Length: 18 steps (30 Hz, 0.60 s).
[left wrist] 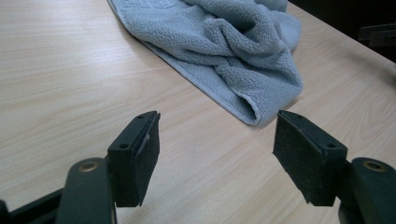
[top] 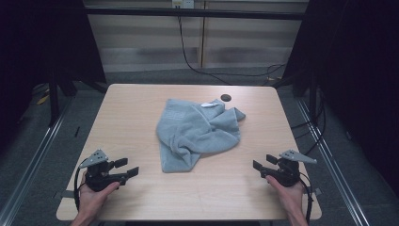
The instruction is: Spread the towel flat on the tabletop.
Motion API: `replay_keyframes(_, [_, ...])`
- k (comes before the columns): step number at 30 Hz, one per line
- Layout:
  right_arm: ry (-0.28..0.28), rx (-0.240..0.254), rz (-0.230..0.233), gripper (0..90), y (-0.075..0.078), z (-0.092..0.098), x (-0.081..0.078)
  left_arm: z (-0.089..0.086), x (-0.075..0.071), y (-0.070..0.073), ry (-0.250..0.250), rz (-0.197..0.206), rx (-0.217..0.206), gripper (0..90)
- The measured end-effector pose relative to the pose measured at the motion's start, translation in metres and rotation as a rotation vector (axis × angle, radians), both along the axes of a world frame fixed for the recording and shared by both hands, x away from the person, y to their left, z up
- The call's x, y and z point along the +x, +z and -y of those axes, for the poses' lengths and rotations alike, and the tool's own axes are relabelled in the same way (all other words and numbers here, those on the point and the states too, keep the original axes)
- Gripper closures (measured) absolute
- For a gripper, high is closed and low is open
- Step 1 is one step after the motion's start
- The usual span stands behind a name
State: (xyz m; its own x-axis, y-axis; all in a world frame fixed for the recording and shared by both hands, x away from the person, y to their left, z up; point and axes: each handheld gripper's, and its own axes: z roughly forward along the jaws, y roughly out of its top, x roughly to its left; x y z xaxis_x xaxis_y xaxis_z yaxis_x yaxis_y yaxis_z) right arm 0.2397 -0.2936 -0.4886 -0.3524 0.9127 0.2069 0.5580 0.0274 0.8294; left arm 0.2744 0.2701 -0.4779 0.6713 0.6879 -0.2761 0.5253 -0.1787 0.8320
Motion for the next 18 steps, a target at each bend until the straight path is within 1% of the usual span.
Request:
replay_keyframes(1, [0.0, 0.0, 0.0, 32.1, 0.0, 0.0, 0.0, 0.0, 0.0, 0.0, 0.0, 0.0, 0.0, 31.7])
replay_keyframes(2, [0.034, 0.021, 0.008, 32.1, 0.001, -0.002, 0.0, 0.0, 0.0, 0.0, 0.001, -0.004, -0.003, 31.6])
replay_keyframes(3, [0.034, 0.021, 0.008, 32.1, 0.001, -0.002, 0.0, -0.001, 0.001, 0.0, 0.008, -0.004, -0.007, 31.6])
replay_keyframes(4, [0.052, 0.032, 0.007, 32.1, 0.001, -0.006, -0.001, -0.002, 0.002, -0.001, 0.02, -0.01, -0.01, 31.4])
replay_keyframes(5, [0.06, 0.038, 0.001, 32.1, 0.001, -0.008, -0.001, -0.002, 0.002, -0.001, 0.02, -0.01, -0.01, 31.2])
replay_keyframes(6, [0.071, 0.041, -0.006, 32.0, 0.002, -0.009, -0.001, -0.004, 0.003, -0.001, 0.027, -0.019, -0.023, 31.2])
replay_keyframes(7, [0.078, 0.046, -0.011, 31.9, 0.002, -0.011, 0.0, -0.004, 0.004, -0.001, 0.028, -0.018, -0.022, 31.2])
replay_keyframes(10, [0.105, 0.031, -0.018, 31.3, 0.002, -0.016, 0.0, -0.002, 0.004, -0.001, 0.018, -0.017, -0.02, 31.2])
replay_keyframes(12, [0.108, 0.025, -0.023, 31.3, 0.002, -0.017, 0.0, -0.001, 0.004, -0.001, 0.01, -0.017, -0.017, 31.2])
replay_keyframes(13, [0.106, 0.02, -0.014, 31.3, 0.004, -0.018, -0.001, 0.001, 0.004, -0.001, -0.004, -0.013, -0.005, 31.2])
replay_keyframes(14, [0.11, 0.021, -0.011, 31.2, 0.004, -0.018, -0.001, 0.002, 0.004, -0.001, -0.009, -0.013, -0.003, 31.2])
replay_keyframes(16, [0.114, 0.009, -0.016, 31.3, 0.006, -0.019, 0.0, 0.004, 0.004, -0.002, -0.015, -0.013, 0.005, 31.1])
replay_keyframes(18, [0.138, 0.018, -0.028, 33.9, 0.007, -0.019, 0.003, 0.005, 0.004, -0.002, -0.018, -0.013, 0.012, 31.3])
